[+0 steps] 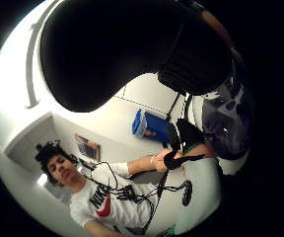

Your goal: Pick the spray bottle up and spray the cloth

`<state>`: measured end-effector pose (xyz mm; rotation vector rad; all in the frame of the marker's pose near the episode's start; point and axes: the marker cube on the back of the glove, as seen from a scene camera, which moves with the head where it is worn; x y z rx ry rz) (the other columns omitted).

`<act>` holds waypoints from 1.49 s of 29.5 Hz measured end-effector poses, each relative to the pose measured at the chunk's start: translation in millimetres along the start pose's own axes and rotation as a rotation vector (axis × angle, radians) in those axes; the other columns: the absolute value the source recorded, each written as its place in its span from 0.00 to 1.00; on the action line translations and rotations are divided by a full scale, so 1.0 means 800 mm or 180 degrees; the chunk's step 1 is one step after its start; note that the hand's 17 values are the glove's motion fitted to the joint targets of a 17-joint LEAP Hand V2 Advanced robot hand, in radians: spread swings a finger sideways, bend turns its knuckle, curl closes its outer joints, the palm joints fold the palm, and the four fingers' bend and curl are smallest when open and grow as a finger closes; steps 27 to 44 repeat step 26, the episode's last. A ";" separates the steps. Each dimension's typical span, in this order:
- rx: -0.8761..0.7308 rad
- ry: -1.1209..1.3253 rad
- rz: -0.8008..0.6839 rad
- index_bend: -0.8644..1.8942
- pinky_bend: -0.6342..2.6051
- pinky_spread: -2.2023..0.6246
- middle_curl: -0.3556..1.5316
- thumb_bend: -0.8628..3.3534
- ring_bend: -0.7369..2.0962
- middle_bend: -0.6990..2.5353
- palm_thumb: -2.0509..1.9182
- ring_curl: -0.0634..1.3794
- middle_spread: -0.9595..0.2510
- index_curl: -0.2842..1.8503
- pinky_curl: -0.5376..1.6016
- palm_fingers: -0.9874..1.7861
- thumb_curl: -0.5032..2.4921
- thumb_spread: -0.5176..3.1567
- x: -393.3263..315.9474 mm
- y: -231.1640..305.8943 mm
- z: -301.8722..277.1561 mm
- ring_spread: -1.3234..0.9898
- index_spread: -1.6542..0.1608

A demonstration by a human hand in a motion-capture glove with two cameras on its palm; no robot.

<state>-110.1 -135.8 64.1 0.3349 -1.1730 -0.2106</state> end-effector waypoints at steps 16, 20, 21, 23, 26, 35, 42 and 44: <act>-0.0012 -0.0049 0.0069 0.34 0.30 0.84 0.42 0.19 0.42 0.28 0.74 0.32 0.72 0.22 0.43 0.59 0.32 0.38 0.000 0.027 -0.015 0.53 0.74; 0.0094 -0.0032 0.0104 0.36 0.30 0.84 0.41 0.20 0.41 0.28 0.73 0.31 0.72 0.23 0.42 0.60 0.31 0.38 -0.013 0.058 -0.058 0.53 0.75; 0.0102 0.0013 0.0115 0.36 0.30 0.84 0.41 0.20 0.41 0.27 0.73 0.31 0.72 0.23 0.42 0.60 0.31 0.38 -0.016 0.070 -0.071 0.53 0.75; 0.0095 0.0187 0.0154 0.37 0.30 0.84 0.41 0.20 0.40 0.28 0.73 0.30 0.72 0.23 0.42 0.61 0.31 0.38 -0.022 0.097 -0.095 0.53 0.75; 0.0063 0.0453 0.0186 0.37 0.29 0.84 0.41 0.20 0.40 0.28 0.73 0.30 0.72 0.24 0.42 0.61 0.31 0.39 -0.025 0.130 -0.120 0.53 0.75; 0.0063 0.0453 0.0186 0.37 0.29 0.84 0.41 0.20 0.40 0.28 0.73 0.30 0.72 0.24 0.42 0.61 0.31 0.39 -0.025 0.130 -0.120 0.53 0.75; 0.0063 0.0453 0.0186 0.37 0.29 0.84 0.41 0.20 0.40 0.28 0.73 0.30 0.72 0.24 0.42 0.61 0.31 0.39 -0.025 0.130 -0.120 0.53 0.75; 0.0063 0.0453 0.0186 0.37 0.29 0.84 0.41 0.20 0.40 0.28 0.73 0.30 0.72 0.24 0.42 0.61 0.31 0.39 -0.025 0.130 -0.120 0.53 0.75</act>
